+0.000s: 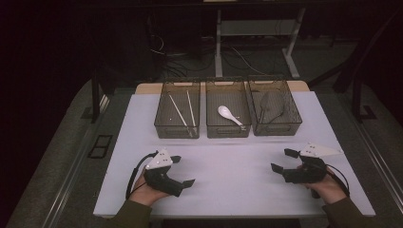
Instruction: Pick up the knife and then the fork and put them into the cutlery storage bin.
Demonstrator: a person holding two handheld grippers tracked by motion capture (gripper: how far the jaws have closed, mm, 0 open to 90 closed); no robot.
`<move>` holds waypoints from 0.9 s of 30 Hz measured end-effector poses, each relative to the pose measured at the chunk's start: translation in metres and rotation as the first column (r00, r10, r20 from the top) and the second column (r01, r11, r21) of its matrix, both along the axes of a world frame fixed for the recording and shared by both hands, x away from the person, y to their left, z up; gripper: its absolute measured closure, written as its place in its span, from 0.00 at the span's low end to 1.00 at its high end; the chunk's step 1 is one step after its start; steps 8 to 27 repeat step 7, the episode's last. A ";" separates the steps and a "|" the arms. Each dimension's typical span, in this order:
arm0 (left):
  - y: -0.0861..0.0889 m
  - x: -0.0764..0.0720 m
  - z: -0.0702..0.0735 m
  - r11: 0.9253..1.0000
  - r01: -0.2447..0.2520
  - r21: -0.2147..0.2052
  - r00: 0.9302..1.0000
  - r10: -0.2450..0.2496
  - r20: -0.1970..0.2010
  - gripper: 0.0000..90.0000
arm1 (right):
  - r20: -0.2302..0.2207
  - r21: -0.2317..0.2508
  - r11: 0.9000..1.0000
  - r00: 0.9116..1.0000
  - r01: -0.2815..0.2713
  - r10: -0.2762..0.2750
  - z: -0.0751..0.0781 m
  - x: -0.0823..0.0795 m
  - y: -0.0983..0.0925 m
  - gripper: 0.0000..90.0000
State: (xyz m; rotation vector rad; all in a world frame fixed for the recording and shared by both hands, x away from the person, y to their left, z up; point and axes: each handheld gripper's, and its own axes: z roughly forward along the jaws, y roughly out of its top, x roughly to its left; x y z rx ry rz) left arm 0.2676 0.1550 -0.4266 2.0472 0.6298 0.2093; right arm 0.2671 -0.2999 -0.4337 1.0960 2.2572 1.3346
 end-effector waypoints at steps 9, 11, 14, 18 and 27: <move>0.000 0.000 0.000 1.000 0.003 0.003 1.000 -0.003 0.002 0.04 | -0.020 -0.021 1.000 1.000 -0.018 0.017 -0.009 -0.009 0.000 0.19; 0.000 0.000 0.000 1.000 0.003 0.003 1.000 -0.003 0.002 0.04 | -0.020 -0.021 1.000 1.000 -0.018 0.017 -0.009 -0.009 0.000 0.19; 0.000 0.000 0.000 1.000 0.003 0.003 1.000 -0.003 0.002 0.04 | -0.020 -0.021 1.000 1.000 -0.018 0.017 -0.009 -0.009 0.000 0.19; 0.000 0.000 0.000 1.000 0.003 0.003 1.000 -0.003 0.002 0.04 | -0.020 -0.021 1.000 1.000 -0.018 0.017 -0.009 -0.009 0.000 0.19; 0.000 0.000 0.000 1.000 0.003 0.003 1.000 -0.003 0.002 0.04 | -0.020 -0.021 1.000 1.000 -0.018 0.017 -0.009 -0.009 0.000 0.19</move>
